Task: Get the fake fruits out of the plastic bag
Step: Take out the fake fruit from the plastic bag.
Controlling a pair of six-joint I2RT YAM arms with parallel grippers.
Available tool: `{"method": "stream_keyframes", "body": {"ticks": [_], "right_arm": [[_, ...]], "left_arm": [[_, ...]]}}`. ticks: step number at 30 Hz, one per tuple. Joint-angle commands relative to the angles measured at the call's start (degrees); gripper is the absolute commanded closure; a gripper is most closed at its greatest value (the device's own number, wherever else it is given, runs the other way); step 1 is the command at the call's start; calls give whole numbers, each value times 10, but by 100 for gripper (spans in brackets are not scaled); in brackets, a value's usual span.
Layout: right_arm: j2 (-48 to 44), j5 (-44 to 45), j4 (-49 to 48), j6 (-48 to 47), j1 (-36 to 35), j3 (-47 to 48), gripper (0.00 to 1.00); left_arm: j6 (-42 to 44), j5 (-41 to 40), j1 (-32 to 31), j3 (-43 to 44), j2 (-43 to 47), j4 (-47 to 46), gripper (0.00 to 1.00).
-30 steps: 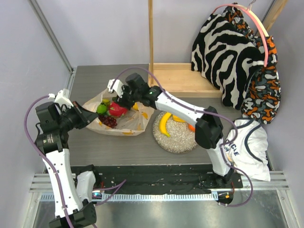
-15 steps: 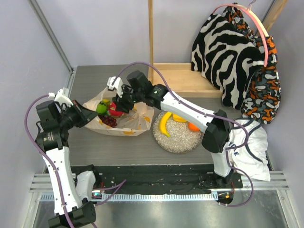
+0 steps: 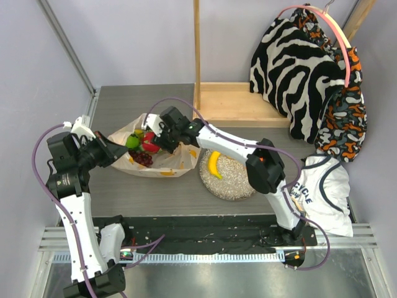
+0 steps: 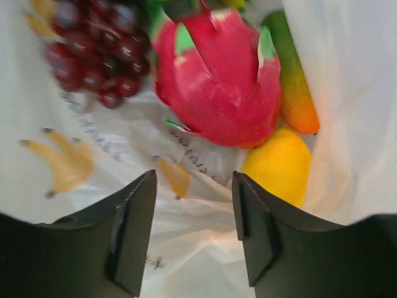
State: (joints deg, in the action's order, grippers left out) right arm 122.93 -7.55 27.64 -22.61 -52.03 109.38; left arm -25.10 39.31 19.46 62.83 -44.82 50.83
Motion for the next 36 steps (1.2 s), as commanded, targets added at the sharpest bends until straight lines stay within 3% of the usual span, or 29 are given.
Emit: {"method": "stream_keyframes", "body": {"ticks": [1, 5, 19, 22, 23, 26, 28, 31, 36], "right_arm": [[32, 99, -19, -43, 8, 32, 38], [47, 136, -38, -60, 18, 29, 24], [155, 187, -29, -117, 33, 119, 18], [173, 186, -28, -134, 33, 138, 26], [174, 187, -27, -139, 33, 142, 34], [153, 187, -25, -144, 34, 137, 47], [127, 175, -23, -123, 40, 123, 52], [65, 100, -3, -77, 48, 102, 55], [-22, -126, 28, 17, 76, 73, 56]], "left_arm": [[5, 14, -3, 8, 6, -9, 100], [10, 13, -3, 6, 7, 0, 100], [10, 9, -3, 1, 13, 3, 100], [13, 6, -3, 3, 12, 6, 100], [13, 6, -3, 3, 12, 7, 100], [14, 4, -3, 3, 13, 7, 100], [14, 2, -3, 1, 13, 7, 100], [15, 2, -3, -2, 11, 5, 100], [5, 8, -2, -15, 8, -13, 100]]}}
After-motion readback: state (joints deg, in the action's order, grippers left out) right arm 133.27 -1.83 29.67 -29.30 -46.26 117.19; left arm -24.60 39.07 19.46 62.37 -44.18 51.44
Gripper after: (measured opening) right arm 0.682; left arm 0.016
